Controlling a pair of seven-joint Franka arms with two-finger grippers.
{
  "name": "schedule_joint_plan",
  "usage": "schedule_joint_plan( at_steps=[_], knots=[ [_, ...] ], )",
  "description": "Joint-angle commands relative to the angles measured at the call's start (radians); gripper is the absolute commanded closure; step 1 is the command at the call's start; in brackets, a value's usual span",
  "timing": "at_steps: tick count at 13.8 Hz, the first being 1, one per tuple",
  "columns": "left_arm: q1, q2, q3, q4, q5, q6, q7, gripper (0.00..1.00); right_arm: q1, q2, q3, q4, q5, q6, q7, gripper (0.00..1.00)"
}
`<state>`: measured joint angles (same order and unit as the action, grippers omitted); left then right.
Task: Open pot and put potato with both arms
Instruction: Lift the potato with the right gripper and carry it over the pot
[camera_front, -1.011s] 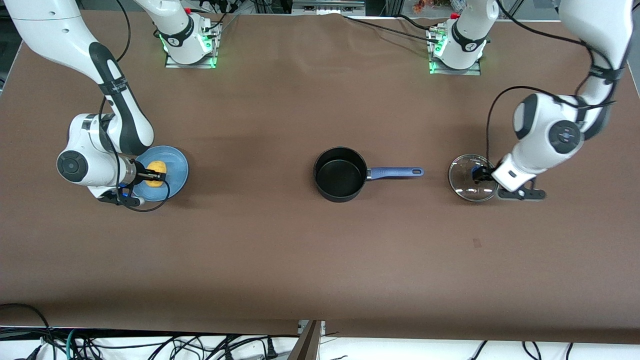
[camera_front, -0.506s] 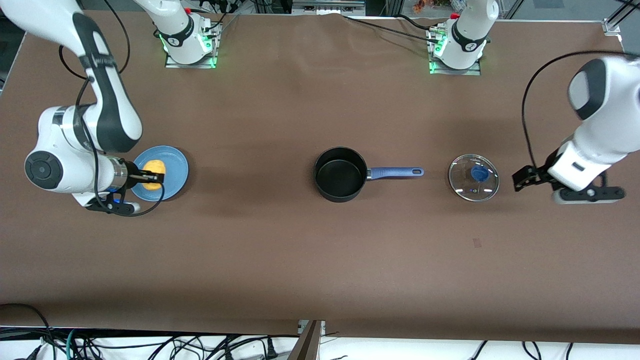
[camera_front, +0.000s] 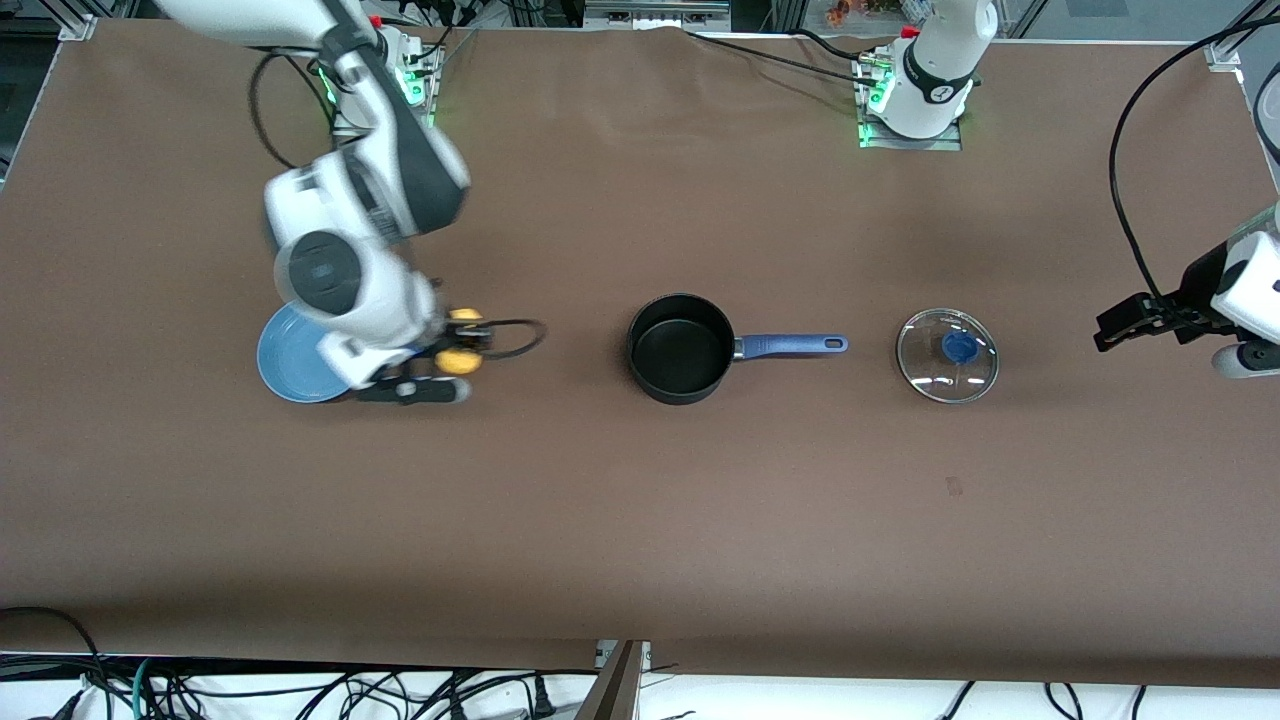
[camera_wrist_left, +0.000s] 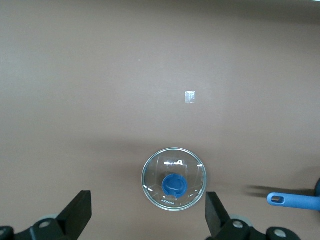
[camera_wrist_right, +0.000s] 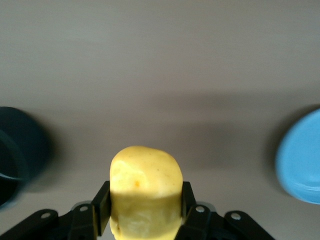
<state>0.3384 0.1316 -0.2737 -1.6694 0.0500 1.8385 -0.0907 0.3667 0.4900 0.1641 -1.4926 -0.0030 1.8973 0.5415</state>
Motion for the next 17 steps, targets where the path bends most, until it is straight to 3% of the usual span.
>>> schedule_joint_plan(
  at_steps=[1,6,16,17],
  knots=[
    [0.011,0.003,-0.002,0.023,-0.013,-0.018,0.020,0.00,0.113,0.093,-0.011,0.100,0.005,0.086,0.174,0.80],
    [0.010,0.000,-0.013,0.043,-0.009,-0.022,0.011,0.00,0.251,0.212,-0.012,0.103,0.003,0.406,0.399,0.80],
    [0.011,0.002,-0.004,0.040,-0.015,-0.025,0.011,0.00,0.339,0.311,-0.012,0.103,0.003,0.493,0.417,0.78],
    [0.011,0.005,-0.004,0.040,-0.015,-0.025,0.011,0.00,0.340,0.315,-0.012,0.103,0.005,0.493,0.417,0.68]
  ],
)
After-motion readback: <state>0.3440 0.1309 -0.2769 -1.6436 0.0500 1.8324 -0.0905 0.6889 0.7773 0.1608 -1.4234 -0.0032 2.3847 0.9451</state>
